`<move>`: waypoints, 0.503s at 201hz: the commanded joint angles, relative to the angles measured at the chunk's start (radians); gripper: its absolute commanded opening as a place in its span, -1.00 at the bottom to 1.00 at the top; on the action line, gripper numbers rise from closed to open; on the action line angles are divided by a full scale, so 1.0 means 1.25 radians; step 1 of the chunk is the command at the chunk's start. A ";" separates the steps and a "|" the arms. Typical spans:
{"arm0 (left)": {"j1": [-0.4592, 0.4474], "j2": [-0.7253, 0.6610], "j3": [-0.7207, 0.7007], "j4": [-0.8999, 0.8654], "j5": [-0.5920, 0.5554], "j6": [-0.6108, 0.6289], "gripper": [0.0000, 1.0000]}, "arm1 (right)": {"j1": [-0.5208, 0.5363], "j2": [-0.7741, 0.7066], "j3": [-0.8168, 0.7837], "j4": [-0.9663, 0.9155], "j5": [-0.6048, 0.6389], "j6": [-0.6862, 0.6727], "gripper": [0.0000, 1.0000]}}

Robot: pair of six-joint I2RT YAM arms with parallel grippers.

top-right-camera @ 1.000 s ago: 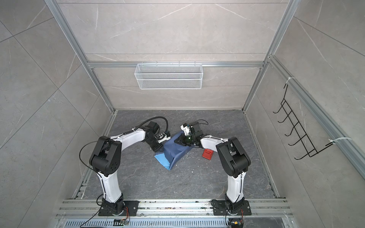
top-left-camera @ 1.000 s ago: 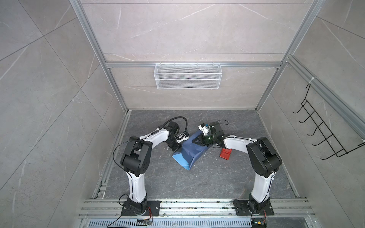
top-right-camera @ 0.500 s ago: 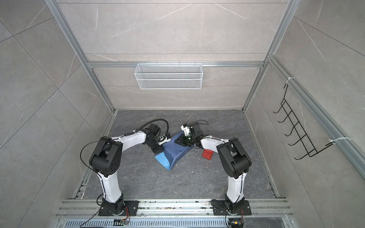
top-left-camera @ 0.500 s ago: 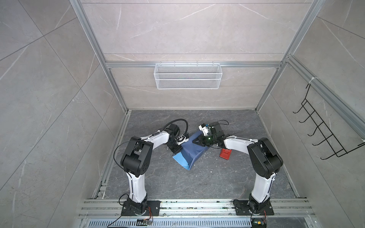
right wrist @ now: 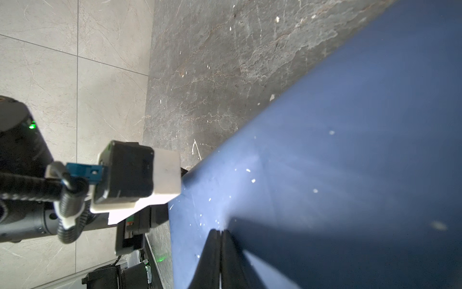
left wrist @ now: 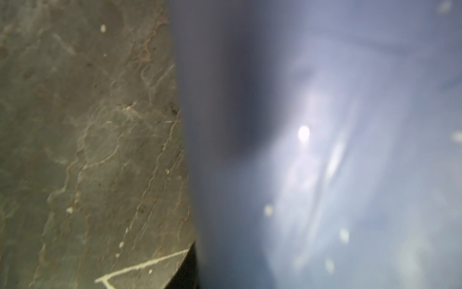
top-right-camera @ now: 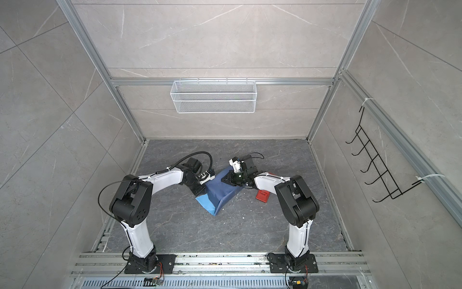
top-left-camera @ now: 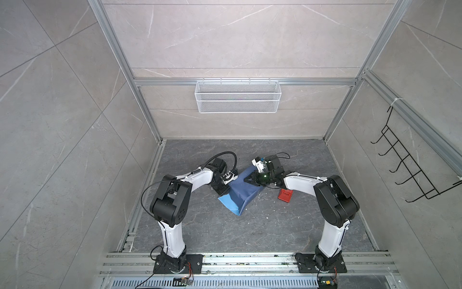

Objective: Wrap a gift box in wrapping paper
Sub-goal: Fold the wrapping paper for the gift box.

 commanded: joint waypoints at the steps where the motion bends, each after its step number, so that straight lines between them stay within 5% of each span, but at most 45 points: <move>1: -0.003 -0.037 -0.022 0.036 -0.032 0.005 -0.72 | 0.005 0.017 -0.042 -0.141 0.062 -0.025 -0.83; 19: -0.004 -0.008 -0.003 0.012 -0.024 0.008 -1.00 | 0.006 0.019 -0.045 -0.129 0.054 -0.010 -0.83; 75: -0.025 -0.010 0.001 0.007 -0.021 0.000 -1.00 | 0.010 0.012 -0.036 -0.141 0.053 -0.017 -0.83; 101: -0.025 -0.060 -0.025 0.035 -0.025 -0.015 -0.38 | 0.010 0.012 -0.034 -0.158 0.065 -0.037 -0.83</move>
